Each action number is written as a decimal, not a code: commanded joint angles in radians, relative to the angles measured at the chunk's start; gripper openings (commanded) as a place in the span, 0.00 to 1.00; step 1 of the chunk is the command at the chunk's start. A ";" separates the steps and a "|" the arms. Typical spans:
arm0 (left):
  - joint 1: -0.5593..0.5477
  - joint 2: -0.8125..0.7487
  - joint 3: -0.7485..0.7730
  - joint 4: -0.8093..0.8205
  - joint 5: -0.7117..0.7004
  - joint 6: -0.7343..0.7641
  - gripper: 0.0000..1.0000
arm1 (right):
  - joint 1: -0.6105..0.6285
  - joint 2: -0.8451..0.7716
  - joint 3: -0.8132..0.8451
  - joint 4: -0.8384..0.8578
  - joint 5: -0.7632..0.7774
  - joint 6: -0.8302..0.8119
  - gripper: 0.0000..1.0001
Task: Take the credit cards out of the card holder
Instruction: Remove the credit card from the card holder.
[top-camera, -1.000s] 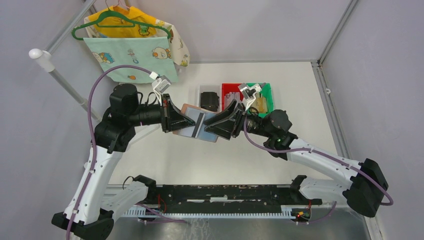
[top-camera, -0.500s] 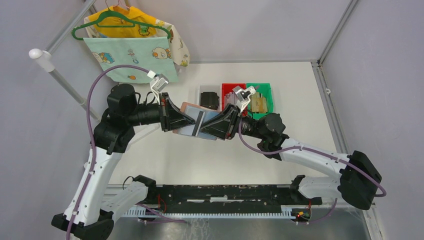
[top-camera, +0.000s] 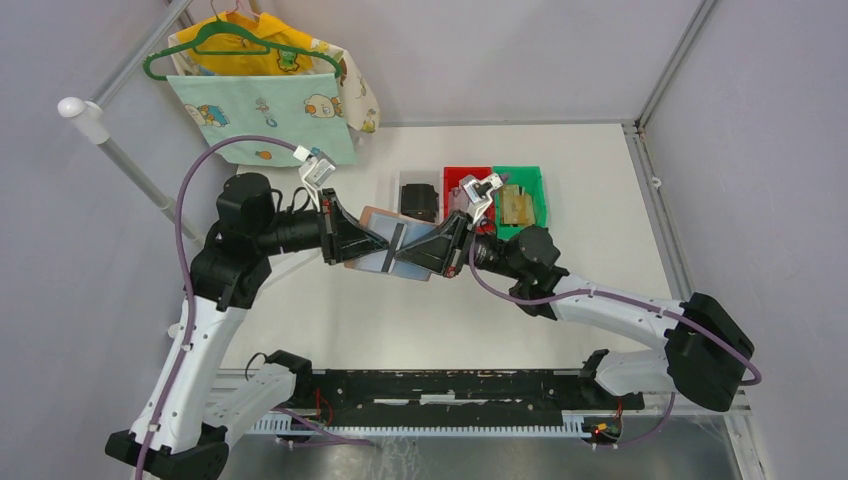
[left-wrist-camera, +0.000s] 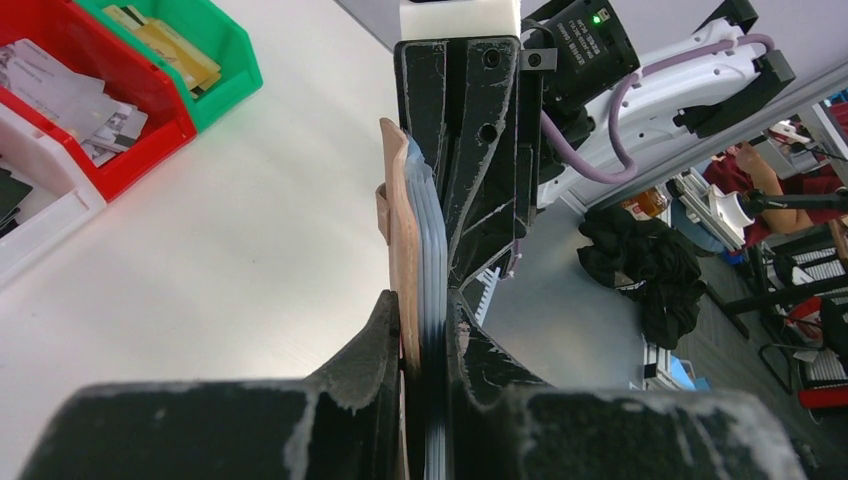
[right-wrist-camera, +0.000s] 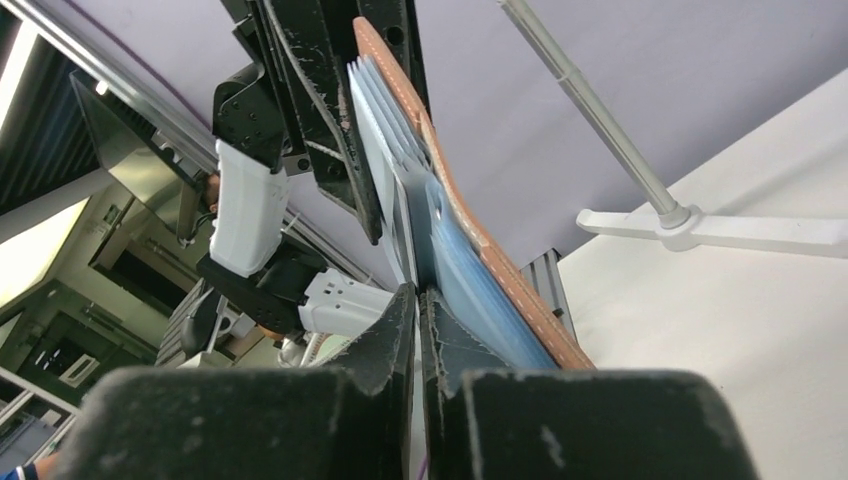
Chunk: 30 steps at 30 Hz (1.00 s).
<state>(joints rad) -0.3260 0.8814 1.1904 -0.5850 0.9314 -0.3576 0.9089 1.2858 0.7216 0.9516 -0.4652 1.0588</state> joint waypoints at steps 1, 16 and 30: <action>-0.019 0.001 -0.011 0.018 0.077 -0.023 0.16 | 0.012 -0.012 0.044 -0.027 0.096 -0.024 0.03; -0.018 0.009 0.011 0.054 0.091 -0.076 0.18 | 0.010 -0.099 -0.131 0.162 0.120 0.005 0.00; -0.019 0.004 -0.017 0.070 0.032 -0.092 0.21 | 0.025 -0.042 -0.025 0.059 0.123 -0.027 0.31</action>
<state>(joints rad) -0.3405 0.9024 1.1728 -0.5724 0.9478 -0.4068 0.9276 1.2232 0.6334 1.0317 -0.3614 1.0603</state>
